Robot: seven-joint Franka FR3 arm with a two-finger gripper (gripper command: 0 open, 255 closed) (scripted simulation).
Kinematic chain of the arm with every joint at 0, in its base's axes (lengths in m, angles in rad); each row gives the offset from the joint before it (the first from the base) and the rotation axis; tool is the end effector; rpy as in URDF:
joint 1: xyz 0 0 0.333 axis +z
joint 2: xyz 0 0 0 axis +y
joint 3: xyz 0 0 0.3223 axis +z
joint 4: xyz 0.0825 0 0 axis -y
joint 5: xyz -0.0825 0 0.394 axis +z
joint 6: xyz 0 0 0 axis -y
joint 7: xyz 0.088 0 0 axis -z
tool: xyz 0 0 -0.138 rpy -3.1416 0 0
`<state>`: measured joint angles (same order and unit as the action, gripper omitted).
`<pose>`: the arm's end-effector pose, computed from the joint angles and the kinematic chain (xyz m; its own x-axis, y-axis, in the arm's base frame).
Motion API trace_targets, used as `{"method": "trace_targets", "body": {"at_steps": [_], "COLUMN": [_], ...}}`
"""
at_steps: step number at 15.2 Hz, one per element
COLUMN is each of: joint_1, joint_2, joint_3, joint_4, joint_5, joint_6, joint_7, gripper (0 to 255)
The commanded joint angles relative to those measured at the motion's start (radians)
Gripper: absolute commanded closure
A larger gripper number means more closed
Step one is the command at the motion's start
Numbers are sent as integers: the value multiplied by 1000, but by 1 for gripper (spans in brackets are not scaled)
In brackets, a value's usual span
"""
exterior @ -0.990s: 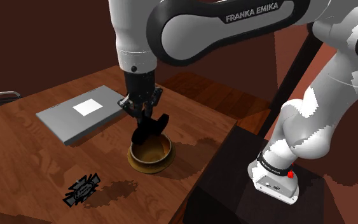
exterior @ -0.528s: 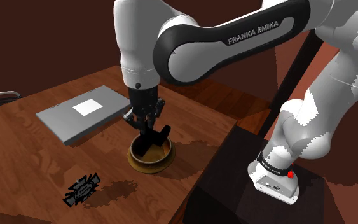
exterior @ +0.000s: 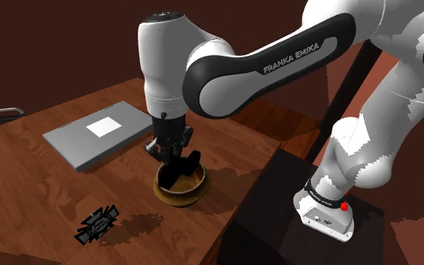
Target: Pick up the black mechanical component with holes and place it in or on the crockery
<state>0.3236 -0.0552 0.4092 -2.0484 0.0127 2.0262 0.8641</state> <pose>0.4074 0.3707 0.4355 0.9903 -0.1367 0.0264 -0.1363 -0.9906 -0.0149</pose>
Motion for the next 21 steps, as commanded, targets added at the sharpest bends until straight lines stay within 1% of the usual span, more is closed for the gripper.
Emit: {"method": "trace_targets", "body": {"at_steps": [1,7,8,13,17,21], "joint_1": [-2,-2,-3,-2,-4,-4], "joint_2": [4,4,7,4,-26,-26], "joint_3": [-2,-1,-2,-1,-5,-5], "joint_4": [-22,-22,-16,-22,74,74], "joint_5": [1,1,0,1,13,13], "joint_6": [4,4,-1,4,-121,-121], "joint_7": [-2,-2,-3,-2,-11,-11], "gripper": [255,255,0,0,0,0]}}
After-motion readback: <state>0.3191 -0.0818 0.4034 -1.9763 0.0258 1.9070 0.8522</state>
